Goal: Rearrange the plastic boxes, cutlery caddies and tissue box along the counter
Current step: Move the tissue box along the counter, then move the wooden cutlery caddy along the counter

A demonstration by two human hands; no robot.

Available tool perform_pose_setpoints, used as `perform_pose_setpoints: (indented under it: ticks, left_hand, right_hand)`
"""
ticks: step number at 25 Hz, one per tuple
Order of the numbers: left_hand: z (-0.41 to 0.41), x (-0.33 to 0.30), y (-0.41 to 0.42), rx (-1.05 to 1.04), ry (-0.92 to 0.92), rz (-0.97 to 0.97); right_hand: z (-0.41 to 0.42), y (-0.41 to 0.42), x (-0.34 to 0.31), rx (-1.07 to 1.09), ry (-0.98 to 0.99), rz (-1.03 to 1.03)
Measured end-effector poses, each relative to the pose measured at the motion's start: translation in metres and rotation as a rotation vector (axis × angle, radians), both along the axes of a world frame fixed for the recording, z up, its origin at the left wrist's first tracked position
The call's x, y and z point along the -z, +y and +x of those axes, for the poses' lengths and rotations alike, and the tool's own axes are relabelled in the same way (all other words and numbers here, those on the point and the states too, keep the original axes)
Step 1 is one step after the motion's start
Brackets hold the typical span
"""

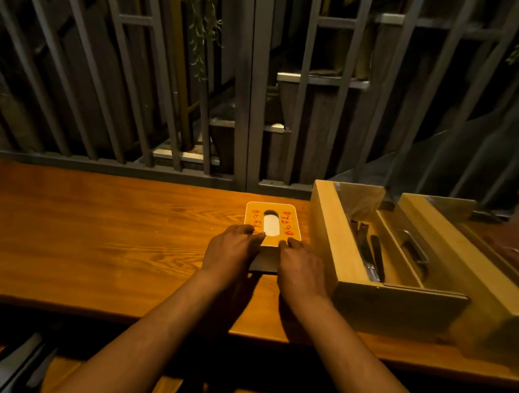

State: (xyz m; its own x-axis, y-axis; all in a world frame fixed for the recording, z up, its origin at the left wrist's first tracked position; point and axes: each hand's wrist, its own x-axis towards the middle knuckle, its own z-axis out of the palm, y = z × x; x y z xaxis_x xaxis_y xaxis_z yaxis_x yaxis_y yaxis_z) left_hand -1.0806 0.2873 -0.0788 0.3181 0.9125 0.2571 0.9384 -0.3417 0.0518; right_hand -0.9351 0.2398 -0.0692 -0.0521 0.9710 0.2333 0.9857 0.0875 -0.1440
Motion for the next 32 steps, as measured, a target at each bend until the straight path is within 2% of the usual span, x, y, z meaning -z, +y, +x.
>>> perform_pose_setpoints:
  ticks: [11,19,23,25,29,32]
  left_hand:
    - [0.031,0.004,0.149,-0.011,-0.013,-0.018]
    - [0.043,0.014,0.189,-0.038,-0.076,0.003]
    - [0.041,0.007,0.191,0.002,0.01,-0.005]
    - [0.042,-0.001,0.18,-0.007,0.011,-0.045]
    - [0.054,-0.024,0.123,0.081,-0.138,0.004]
    - [0.069,-0.031,0.057,0.183,-0.346,0.05]
  right_hand:
    - [0.004,0.153,-0.013,0.133,-0.101,-0.174]
    - [0.013,0.189,-0.009,0.138,-0.134,-0.178]
    - [0.015,0.185,-0.02,0.121,-0.133,-0.298]
    - [0.02,0.172,-0.03,0.098,-0.089,-0.277]
    - [0.043,0.111,-0.058,0.065,0.064,-0.075]
    - [0.085,0.042,-0.054,0.122,0.211,0.021]
